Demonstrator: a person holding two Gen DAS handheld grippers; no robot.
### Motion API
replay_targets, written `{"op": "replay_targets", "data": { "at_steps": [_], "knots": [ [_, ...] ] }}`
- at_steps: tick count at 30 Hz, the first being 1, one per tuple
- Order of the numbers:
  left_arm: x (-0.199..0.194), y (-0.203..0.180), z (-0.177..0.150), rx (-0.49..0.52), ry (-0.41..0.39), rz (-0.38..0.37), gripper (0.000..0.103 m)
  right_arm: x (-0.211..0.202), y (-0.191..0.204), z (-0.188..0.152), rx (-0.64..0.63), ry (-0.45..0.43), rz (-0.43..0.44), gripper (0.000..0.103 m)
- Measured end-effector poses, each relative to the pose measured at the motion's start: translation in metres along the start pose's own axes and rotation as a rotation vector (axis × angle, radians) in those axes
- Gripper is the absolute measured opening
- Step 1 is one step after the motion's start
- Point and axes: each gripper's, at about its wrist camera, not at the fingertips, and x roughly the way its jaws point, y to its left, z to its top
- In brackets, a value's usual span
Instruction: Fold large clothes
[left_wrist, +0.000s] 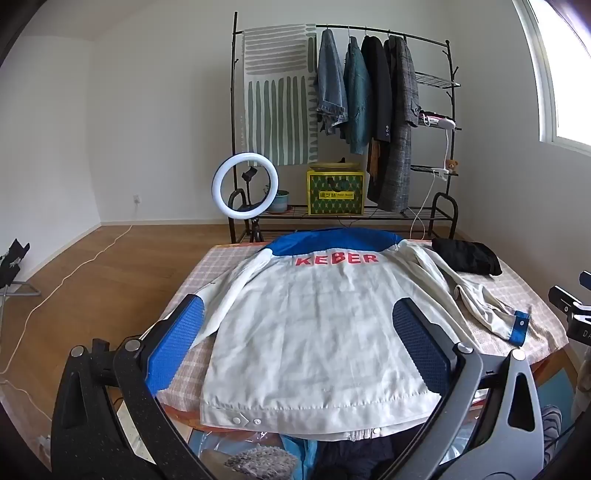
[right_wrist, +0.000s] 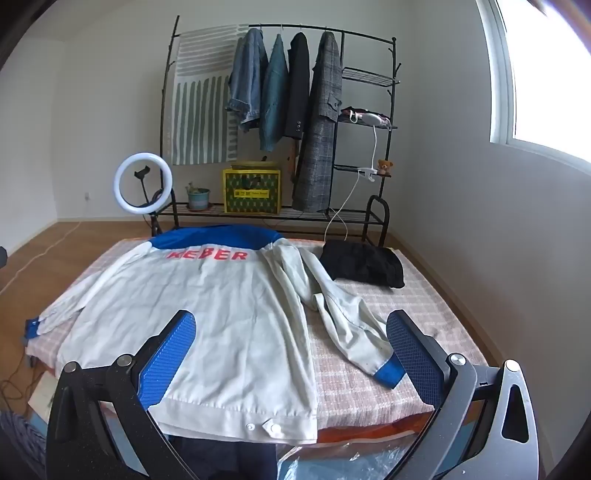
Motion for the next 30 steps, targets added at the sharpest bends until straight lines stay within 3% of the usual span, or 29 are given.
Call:
{"op": "replay_targets", "data": {
  "at_steps": [30],
  "knots": [
    [-0.012,0.011,0.010,-0.063,-0.032,0.028,0.103,-0.011,-0.005,0.009,0.037,-0.037,-0.035,0.103]
  ]
}}
